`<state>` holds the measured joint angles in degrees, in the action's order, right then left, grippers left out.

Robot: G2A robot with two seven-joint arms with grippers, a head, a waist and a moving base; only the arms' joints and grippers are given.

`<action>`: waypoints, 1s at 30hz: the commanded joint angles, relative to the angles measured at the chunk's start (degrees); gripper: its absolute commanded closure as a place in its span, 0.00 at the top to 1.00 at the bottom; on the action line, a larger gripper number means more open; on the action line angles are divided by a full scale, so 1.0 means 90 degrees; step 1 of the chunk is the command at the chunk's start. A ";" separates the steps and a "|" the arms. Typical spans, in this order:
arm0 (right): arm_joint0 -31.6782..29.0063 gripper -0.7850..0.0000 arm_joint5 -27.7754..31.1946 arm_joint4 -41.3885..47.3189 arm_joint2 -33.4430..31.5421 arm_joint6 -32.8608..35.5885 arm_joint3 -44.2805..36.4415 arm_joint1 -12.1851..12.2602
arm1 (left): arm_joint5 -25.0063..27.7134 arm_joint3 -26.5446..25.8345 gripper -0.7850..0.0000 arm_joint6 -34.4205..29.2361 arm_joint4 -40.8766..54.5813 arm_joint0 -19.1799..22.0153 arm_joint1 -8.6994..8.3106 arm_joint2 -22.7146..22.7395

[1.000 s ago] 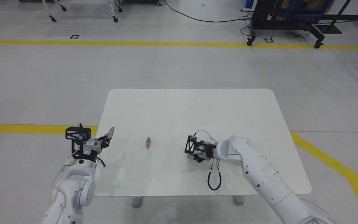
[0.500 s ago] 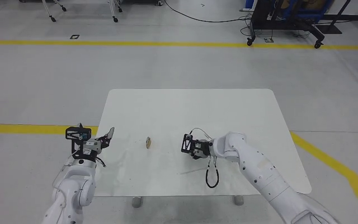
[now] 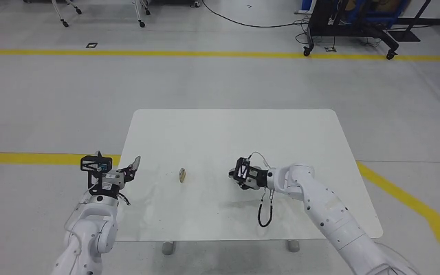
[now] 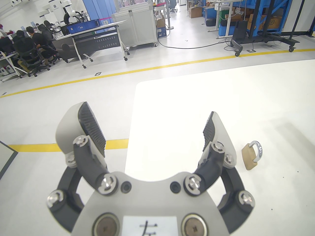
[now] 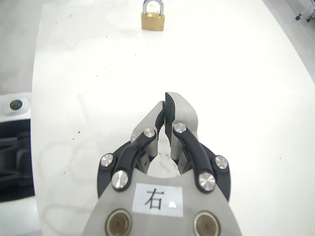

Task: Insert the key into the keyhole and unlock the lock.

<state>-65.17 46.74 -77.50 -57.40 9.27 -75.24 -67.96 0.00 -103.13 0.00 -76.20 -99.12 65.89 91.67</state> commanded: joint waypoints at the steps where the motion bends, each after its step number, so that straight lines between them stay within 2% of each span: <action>1: 0.0005 0.00 0.0001 -0.0001 0.0012 0.0204 -0.0008 -0.0002 | 0.0000 0.0000 1.00 0.0000 0.0000 0.0000 0.0000 0.0000; 10: 0.0005 0.00 0.0001 -0.0001 0.0012 0.0204 -0.0008 -0.0002 | 0.0000 0.0000 1.00 0.0000 0.0000 0.0000 0.0000 0.0000; 14: -0.0101 0.00 -0.0076 0.0119 -0.0057 -0.0334 0.0079 0.0007 | 0.0184 -0.0132 1.00 -0.0035 -0.0267 0.0084 -0.0001 -0.0188; 18: -0.0219 0.00 0.0002 0.0052 -0.0174 -0.1114 0.0203 0.0049 | 0.0809 -0.0258 1.00 -0.0441 -0.0882 0.0642 0.0043 -0.1147; 21: -0.0331 0.00 -0.0020 -0.0195 -0.0238 -0.1627 0.0257 0.0091 | 0.1207 -0.0071 1.00 -0.0692 -0.1185 0.1252 0.0128 -0.2028; 25: -0.0541 0.00 -0.0111 -0.0523 -0.0340 -0.2203 0.0267 0.0158 | 0.1421 0.0263 1.00 -0.0857 -0.1360 0.2052 0.0282 -0.2988; 30: -0.0739 0.00 -0.0133 -0.0692 -0.0542 -0.2318 0.0250 0.0249 | 0.1460 0.0824 1.00 -0.1258 -0.1938 0.2884 0.0471 -0.3921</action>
<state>-71.60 45.38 -83.69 -61.98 -11.47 -72.87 -65.84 13.55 -96.74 -10.73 -92.06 -74.44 69.86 57.98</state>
